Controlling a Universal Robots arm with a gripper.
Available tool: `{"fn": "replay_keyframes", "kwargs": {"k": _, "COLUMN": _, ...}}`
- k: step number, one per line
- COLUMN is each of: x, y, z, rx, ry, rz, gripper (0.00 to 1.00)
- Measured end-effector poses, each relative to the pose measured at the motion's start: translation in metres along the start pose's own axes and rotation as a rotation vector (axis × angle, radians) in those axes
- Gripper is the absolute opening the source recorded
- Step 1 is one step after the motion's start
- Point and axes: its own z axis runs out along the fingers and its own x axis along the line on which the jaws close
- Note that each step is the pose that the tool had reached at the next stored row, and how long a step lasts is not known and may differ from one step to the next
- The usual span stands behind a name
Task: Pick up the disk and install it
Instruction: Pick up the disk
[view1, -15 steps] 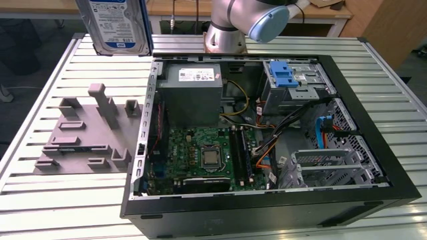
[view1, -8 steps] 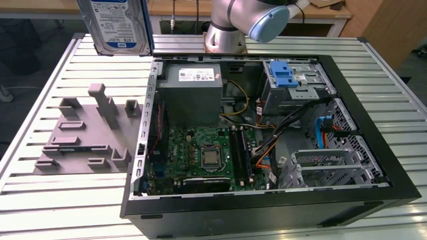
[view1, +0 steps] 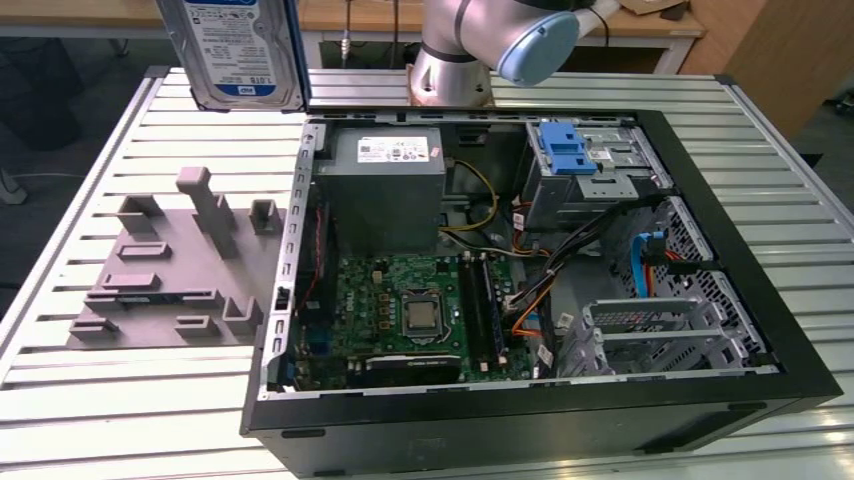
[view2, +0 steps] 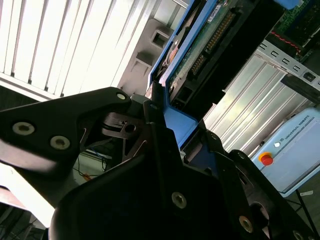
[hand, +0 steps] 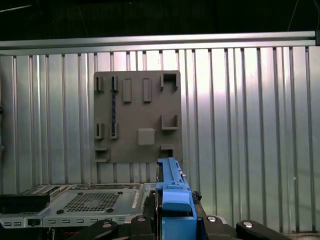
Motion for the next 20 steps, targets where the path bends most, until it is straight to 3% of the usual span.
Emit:
{"fn": "replay_keyframes", "kwargs": {"k": 14, "x": -0.0002, "y": -0.0064, "z": 0.0000, "rx": 0.0000, "ry": 0.0001, "rz": 0.000, "gripper": 0.36}}
{"fn": "replay_keyframes", "kwargs": {"k": 20, "x": 0.0008, "y": -0.0144, "z": 0.0000, "rx": 0.0000, "ry": 0.0000, "rz": 0.000, "gripper": 0.36}}
